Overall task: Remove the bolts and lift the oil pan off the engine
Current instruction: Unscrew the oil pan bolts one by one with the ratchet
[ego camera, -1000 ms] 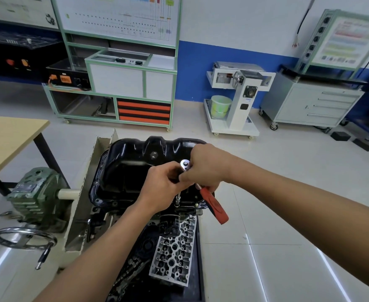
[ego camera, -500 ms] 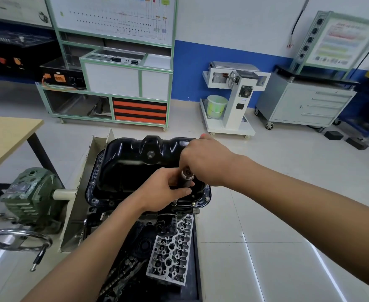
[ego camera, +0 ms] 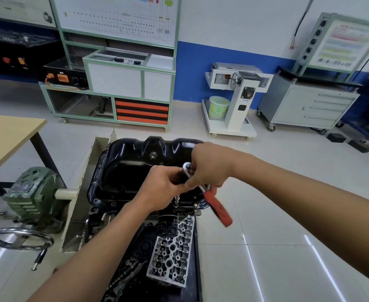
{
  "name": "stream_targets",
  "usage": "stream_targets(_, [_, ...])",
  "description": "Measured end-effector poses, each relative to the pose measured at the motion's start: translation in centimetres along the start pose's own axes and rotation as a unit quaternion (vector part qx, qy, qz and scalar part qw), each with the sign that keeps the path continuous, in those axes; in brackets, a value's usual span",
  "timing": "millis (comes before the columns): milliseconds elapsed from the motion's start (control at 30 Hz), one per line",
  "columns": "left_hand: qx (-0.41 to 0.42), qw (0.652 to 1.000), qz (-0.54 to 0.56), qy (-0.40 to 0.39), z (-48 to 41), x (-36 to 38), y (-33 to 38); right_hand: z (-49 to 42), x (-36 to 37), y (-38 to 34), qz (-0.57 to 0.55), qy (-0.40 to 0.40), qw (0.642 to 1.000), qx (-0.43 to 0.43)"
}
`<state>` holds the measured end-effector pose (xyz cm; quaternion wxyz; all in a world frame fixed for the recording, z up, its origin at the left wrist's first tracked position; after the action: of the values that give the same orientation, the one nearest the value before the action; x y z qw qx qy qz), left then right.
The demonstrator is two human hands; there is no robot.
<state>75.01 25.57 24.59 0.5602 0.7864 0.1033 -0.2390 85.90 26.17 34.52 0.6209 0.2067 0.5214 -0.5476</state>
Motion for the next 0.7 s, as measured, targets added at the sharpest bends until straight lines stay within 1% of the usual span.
stream_targets(67, [-0.002,0.999,-0.026,0.030,0.1,-0.2,-0.3,-0.1,0.4,0.4,-0.080,-0.004,0.997,0.016])
stream_targets(133, [-0.003,0.997,-0.063,0.054,0.1,-0.5,-0.4,-0.1,0.5,0.6,-0.118,0.020,0.993,0.019])
stream_targets(200, [-0.007,0.994,-0.087,0.062,-0.1,-0.6,-0.3,-0.1,0.5,0.8,-0.129,0.030,0.991,0.027])
stream_targets(233, [-0.009,0.993,-0.095,0.063,-0.3,-0.6,-0.2,-0.2,0.4,0.7,-0.116,0.030,0.993,0.025])
stream_targets(300, [-0.016,0.994,-0.093,0.051,-0.6,-0.6,0.1,-0.2,-0.2,0.4,-0.043,0.038,0.998,0.002])
stream_targets(367, [-0.022,0.997,-0.067,0.009,-0.7,-0.3,0.0,-0.1,-0.7,-0.2,0.042,0.049,0.997,-0.039])
stream_targets(433, [-0.025,0.998,-0.047,-0.039,-0.7,0.2,0.0,0.3,-1.1,-0.8,0.125,0.068,0.986,-0.088])
stream_targets(533, [-0.034,0.995,-0.009,-0.091,-0.4,0.5,0.1,0.7,-0.9,-1.7,0.234,0.098,0.954,-0.157])
stream_targets(633, [-0.041,0.993,0.010,-0.113,-0.2,0.1,0.1,0.7,-0.2,-2.4,0.262,0.104,0.933,-0.225])
stream_targets(700, [-0.047,0.993,0.011,-0.110,-0.2,-0.1,0.0,0.8,0.0,-2.7,0.261,0.106,0.930,-0.238])
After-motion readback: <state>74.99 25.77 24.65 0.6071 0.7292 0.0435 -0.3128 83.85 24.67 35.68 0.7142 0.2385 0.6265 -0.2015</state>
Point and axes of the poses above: each hand's wrist, its own z-axis away from the middle knuckle, its own x-axis out of the palm, y = z × x, the point moved 6 cm from there along -z, towards the middle knuckle, and after that the axes turned 12 degrees about -z, right-handed, at the moved point
